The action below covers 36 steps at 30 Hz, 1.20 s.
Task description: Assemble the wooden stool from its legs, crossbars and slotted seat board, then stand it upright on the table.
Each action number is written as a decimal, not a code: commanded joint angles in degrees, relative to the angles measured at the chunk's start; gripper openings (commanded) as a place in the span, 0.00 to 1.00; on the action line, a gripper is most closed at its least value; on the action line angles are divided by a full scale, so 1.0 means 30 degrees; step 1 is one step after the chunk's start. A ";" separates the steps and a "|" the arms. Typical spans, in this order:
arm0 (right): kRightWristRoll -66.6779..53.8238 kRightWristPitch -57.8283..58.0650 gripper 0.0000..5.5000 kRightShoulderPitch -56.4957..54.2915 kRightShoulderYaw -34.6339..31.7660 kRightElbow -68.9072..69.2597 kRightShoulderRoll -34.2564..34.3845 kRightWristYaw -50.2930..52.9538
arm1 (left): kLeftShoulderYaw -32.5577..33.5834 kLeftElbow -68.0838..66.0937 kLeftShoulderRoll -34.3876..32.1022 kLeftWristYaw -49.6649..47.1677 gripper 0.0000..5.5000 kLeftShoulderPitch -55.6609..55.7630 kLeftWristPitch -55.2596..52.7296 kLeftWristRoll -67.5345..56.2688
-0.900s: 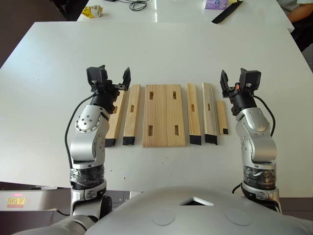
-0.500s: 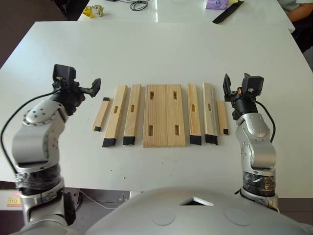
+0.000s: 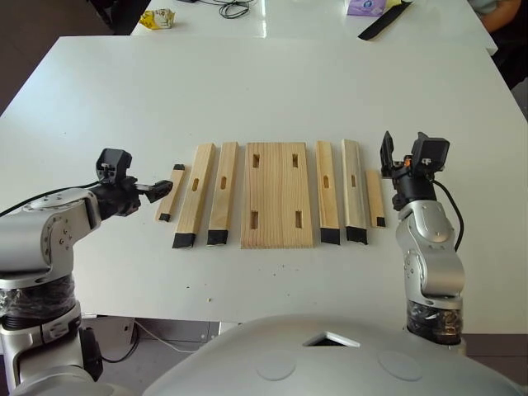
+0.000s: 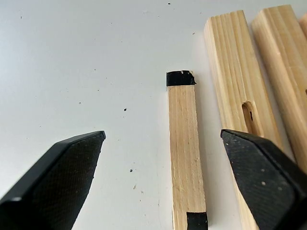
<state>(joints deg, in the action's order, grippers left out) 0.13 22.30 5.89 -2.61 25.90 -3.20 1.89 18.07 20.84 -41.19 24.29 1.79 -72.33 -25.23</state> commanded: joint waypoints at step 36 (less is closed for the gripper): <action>-0.0014 0.0309 0.58 -0.0050 -0.0148 -0.0050 0.0060 0.0063 | -0.4226 -0.4612 -0.1513 0.2864 0.63 -0.1394 0.3812 0.1946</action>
<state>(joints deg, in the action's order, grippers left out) 0.11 22.42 5.99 -2.65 25.12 -3.04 1.98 6.94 8.59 -45.45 32.22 0.16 -56.96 -19.29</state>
